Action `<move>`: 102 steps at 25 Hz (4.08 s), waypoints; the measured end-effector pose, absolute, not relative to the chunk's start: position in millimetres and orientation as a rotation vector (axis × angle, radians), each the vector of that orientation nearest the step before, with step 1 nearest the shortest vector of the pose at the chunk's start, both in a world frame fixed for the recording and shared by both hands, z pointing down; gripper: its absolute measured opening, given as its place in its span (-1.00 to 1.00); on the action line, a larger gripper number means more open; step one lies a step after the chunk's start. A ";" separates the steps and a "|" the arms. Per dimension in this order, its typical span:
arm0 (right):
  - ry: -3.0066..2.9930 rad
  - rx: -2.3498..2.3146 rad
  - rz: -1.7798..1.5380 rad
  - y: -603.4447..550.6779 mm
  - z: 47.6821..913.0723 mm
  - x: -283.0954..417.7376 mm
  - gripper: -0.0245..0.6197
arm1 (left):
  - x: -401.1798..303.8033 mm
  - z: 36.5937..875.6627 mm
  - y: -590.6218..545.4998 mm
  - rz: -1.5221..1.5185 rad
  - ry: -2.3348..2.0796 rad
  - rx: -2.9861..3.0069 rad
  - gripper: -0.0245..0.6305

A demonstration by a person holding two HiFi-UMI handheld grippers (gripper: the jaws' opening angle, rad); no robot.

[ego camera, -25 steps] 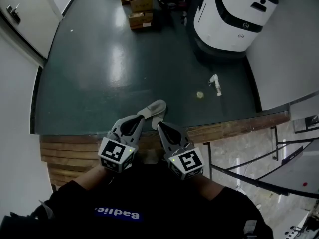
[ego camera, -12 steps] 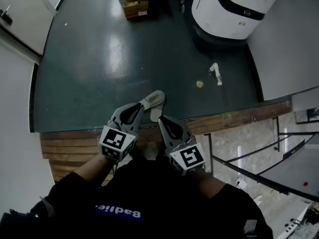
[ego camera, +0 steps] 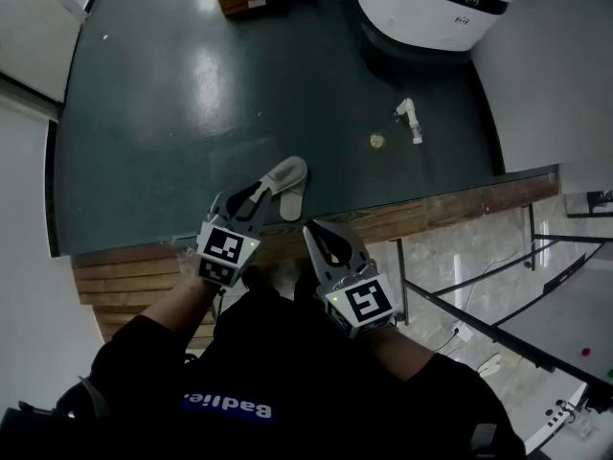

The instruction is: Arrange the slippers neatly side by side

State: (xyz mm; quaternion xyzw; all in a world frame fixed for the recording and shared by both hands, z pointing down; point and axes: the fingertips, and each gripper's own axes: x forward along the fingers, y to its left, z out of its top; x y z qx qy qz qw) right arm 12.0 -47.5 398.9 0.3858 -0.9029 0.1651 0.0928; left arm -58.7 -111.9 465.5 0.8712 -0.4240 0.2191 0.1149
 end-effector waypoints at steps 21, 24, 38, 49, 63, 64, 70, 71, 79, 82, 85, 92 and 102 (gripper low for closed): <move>-2.427 1.248 0.714 -51.2 531.1 35.8 -0.93 | -57.3 767.4 -185.4 1.146 -0.868 2.451 -0.74; -2.403 1.277 0.702 -51.0 544.6 48.0 -0.93 | -58.1 807.3 -196.7 1.207 -0.833 2.432 -0.74; -2.232 1.353 0.908 -27.0 641.5 86.6 -0.93 | -55.0 971.2 -227.8 1.386 -0.768 2.299 -0.66; -2.152 1.383 0.989 -10.9 685.9 100.5 -0.93 | -60.9 1054.8 -240.5 1.502 -0.695 2.217 -0.66; -2.162 1.381 0.995 -18.6 693.8 97.9 -0.93 | -99.0 1049.0 -258.0 1.279 -0.994 1.948 -0.89; -2.163 1.378 0.999 -19.2 694.4 96.8 -0.93 | -104.6 1048.2 -259.9 1.234 -1.031 1.897 -0.89; -2.154 1.378 1.014 -20.4 697.9 96.4 -0.93 | -134.5 1059.9 -247.0 0.997 -1.201 1.583 -0.89; -2.151 1.377 1.016 -20.4 698.0 96.7 -0.93 | -137.1 1062.9 -242.2 0.973 -1.216 1.545 -0.89; -2.140 1.369 1.016 -17.7 702.3 98.9 -0.93 | -129.7 1076.8 -218.1 0.829 -1.258 1.408 -0.89; -2.135 1.371 1.017 -17.2 703.0 98.5 -0.93 | -127.6 1077.2 -217.4 0.845 -1.255 1.425 -0.89; -2.126 1.383 1.021 -16.1 702.6 101.1 -0.93 | -125.8 1076.3 -218.7 0.844 -1.242 1.442 -0.88; -2.144 1.347 1.046 -7.6 694.3 93.8 -0.93 | -130.6 1051.4 -214.1 0.796 -1.257 1.450 -0.76; -2.296 1.235 0.971 -19.0 591.6 52.3 -0.93 | -174.3 911.4 -152.4 1.014 -1.240 1.584 -0.76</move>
